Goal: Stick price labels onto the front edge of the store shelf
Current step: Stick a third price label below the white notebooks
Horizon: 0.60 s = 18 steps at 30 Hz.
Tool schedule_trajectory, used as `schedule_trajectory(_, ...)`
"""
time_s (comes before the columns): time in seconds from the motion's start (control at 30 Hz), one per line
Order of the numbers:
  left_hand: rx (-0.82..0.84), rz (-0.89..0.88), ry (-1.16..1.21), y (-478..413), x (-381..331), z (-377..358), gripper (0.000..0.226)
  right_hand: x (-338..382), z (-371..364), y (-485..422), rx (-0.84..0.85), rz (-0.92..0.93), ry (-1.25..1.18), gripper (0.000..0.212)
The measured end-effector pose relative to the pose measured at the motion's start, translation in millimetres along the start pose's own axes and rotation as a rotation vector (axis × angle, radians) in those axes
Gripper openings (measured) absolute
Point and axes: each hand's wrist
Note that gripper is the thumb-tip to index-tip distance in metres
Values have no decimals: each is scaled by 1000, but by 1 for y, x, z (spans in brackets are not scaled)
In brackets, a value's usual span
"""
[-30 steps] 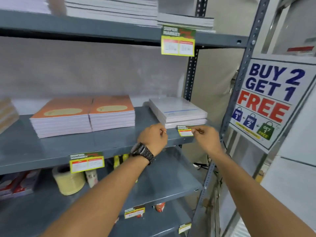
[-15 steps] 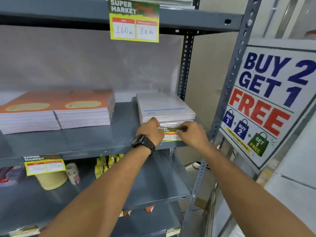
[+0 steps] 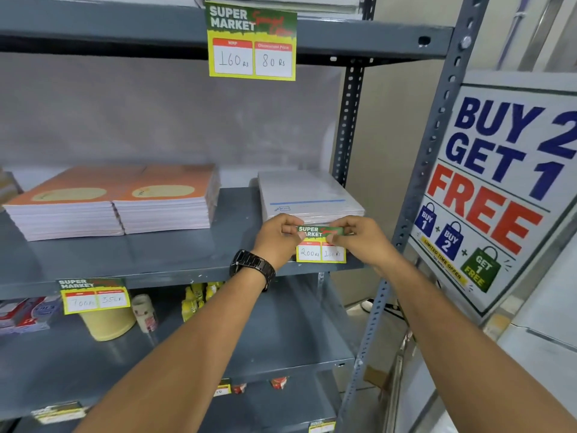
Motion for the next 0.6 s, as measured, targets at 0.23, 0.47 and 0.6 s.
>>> schedule_trajectory(0.23, -65, -165, -324, 29, 11, 8, 8, -10, -1, 23, -8, 114, 73, 16)
schedule_trajectory(0.47, -61, -189, -519, 45, 22, 1, 4, -24, -16, 39, -102, 152, 230, 14)
schedule_trajectory(0.6, -22, -196, -606, 49, 27, -3, 4, -30, -19, 40, -104, 142, 295, 10)
Point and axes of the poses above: each hand's wrist, its own y-axis away from the middle knuckle, its own z-axis out of the back of the hand, x = y × z, and after that the axes turned 1 degree about y, right-handed
